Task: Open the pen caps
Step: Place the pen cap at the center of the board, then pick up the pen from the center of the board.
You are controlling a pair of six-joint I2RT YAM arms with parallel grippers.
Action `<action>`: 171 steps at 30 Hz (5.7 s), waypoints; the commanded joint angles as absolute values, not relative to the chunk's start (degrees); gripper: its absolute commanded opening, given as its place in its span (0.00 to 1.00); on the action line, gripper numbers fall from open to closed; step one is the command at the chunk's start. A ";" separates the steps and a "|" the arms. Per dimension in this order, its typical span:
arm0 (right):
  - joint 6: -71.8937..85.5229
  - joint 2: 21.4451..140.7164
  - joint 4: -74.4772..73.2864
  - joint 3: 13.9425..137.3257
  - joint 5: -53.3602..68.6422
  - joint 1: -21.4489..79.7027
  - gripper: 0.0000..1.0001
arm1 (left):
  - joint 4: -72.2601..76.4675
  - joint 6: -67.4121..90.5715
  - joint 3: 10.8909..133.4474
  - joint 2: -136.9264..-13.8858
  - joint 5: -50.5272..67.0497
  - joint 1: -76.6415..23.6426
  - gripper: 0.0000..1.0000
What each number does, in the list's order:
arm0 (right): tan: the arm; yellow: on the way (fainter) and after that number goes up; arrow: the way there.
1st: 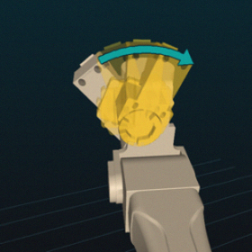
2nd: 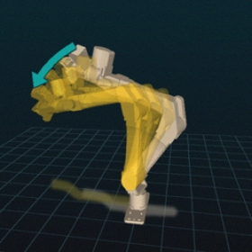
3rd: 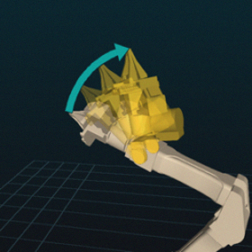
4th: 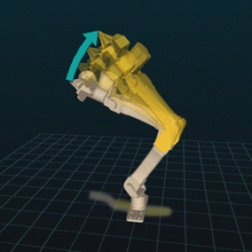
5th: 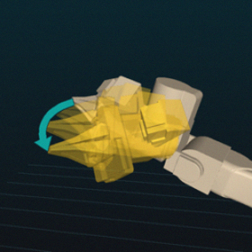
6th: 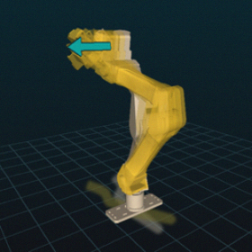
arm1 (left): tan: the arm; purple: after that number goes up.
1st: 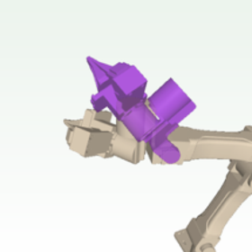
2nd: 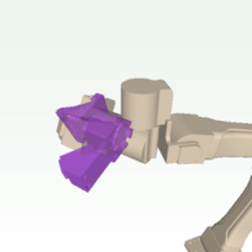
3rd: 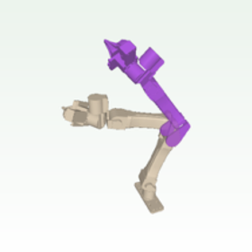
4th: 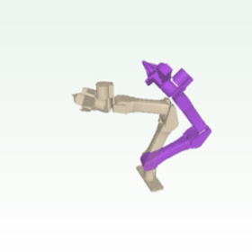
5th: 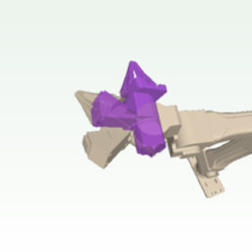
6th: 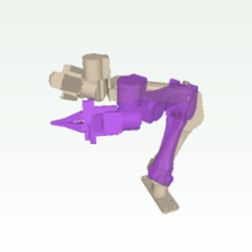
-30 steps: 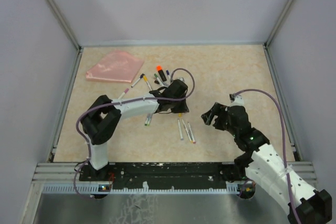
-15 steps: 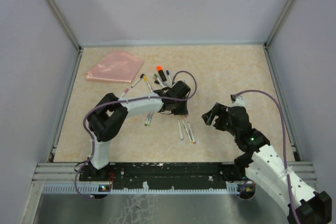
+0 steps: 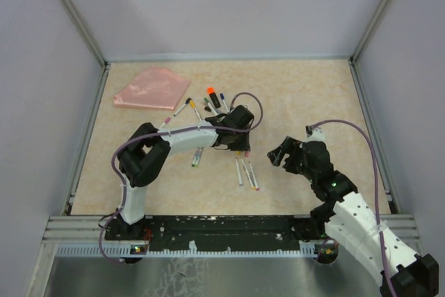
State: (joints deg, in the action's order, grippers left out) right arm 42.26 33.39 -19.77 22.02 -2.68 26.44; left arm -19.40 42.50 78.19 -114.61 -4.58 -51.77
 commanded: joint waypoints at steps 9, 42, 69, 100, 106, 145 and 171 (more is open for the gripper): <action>41.20 32.90 -14.60 21.77 2.16 25.75 0.76 | -15.73 30.46 74.62 -101.81 -5.75 -52.10 0.41; 40.21 39.64 -5.99 20.88 11.15 25.75 0.77 | -25.08 14.92 56.34 -87.96 -11.12 -34.91 0.60; 39.76 42.53 -4.68 21.61 11.34 25.75 0.77 | -27.86 13.18 61.52 -100.06 -6.01 -34.28 0.37; 39.00 43.35 -3.48 22.27 14.02 25.75 0.77 | -29.73 13.34 59.92 -96.98 -6.89 -33.66 0.00; 38.76 43.68 -1.64 22.67 16.95 25.82 0.77 | -31.40 13.95 60.65 -92.73 -5.35 -33.66 0.00; 45.79 47.58 17.99 32.31 23.66 34.23 0.69 | 36.71 49.49 46.33 -75.01 27.61 -43.49 0.00; 46.06 49.70 19.61 32.85 26.72 35.11 0.00 | 32.78 46.03 47.16 -72.85 23.41 -43.56 0.31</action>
